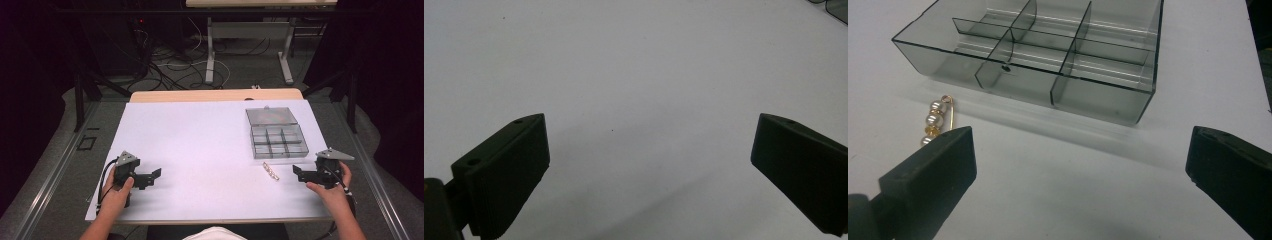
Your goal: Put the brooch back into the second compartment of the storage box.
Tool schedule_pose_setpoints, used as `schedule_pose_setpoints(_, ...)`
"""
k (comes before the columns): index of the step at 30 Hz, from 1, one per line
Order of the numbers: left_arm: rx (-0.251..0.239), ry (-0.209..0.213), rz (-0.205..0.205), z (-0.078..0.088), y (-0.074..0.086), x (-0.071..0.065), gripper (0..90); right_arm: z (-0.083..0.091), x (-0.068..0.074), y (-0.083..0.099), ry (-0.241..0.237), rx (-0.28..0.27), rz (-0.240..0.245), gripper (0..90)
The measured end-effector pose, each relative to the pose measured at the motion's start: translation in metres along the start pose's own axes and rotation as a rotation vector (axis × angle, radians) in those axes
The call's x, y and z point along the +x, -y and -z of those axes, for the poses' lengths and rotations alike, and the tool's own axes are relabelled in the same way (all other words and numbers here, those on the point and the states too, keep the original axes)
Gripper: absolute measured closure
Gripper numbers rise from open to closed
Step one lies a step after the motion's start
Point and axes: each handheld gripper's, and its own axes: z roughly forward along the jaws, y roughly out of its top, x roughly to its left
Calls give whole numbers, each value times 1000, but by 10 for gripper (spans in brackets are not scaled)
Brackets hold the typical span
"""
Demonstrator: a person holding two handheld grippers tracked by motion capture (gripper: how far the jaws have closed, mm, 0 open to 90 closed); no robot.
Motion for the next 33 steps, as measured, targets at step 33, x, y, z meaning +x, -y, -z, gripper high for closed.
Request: schedule_pose_setpoints(33,-19,-9,-1,-1,-1,-1,25,11,35,-33,-98,79,123,101)
